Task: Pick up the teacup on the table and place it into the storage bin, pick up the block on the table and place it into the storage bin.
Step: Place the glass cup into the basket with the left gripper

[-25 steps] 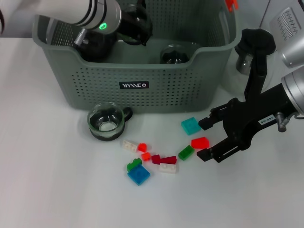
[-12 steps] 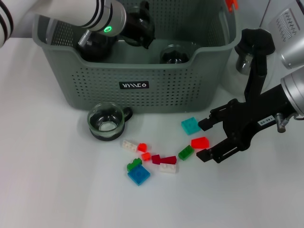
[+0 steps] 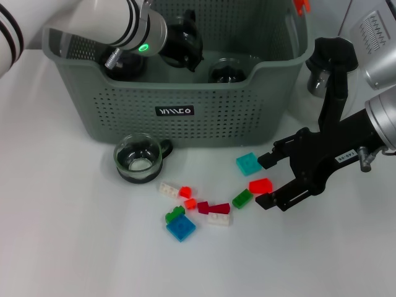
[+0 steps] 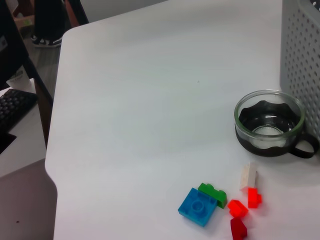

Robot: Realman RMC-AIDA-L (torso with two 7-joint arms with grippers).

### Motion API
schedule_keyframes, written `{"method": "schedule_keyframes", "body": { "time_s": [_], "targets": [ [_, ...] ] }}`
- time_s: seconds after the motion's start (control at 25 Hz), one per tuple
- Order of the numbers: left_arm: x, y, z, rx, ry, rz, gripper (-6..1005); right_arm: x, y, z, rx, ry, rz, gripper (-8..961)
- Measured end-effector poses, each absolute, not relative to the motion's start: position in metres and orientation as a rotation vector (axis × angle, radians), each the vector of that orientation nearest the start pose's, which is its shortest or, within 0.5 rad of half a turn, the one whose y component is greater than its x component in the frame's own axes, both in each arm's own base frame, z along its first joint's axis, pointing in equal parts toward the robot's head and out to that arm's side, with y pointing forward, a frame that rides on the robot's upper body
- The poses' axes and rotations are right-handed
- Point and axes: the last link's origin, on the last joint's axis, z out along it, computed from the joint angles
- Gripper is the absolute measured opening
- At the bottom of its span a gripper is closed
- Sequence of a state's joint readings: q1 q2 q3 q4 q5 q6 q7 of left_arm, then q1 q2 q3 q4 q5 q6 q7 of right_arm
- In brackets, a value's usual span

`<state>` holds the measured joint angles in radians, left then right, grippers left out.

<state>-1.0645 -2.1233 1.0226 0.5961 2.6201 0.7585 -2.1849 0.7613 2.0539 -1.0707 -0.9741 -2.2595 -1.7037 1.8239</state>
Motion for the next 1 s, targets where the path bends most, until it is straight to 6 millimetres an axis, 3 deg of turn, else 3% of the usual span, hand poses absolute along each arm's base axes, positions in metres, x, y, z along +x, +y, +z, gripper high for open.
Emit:
{"method": "schedule_keyframes", "body": {
  "time_s": [0.92,1.0],
  "targets": [
    [-0.1289,0.4809,-0.0473,-2.401,-0.512,0.089,64,0.1671,0.3578,-0.0040,-3.158,0.407,-0.027,895],
    [-0.1288,0.4810,-0.0472,-2.400,-0.511,0.089,164,0.1673,0.3577,-0.0039,-3.158,0.408,-0.026,895]
  ]
}}
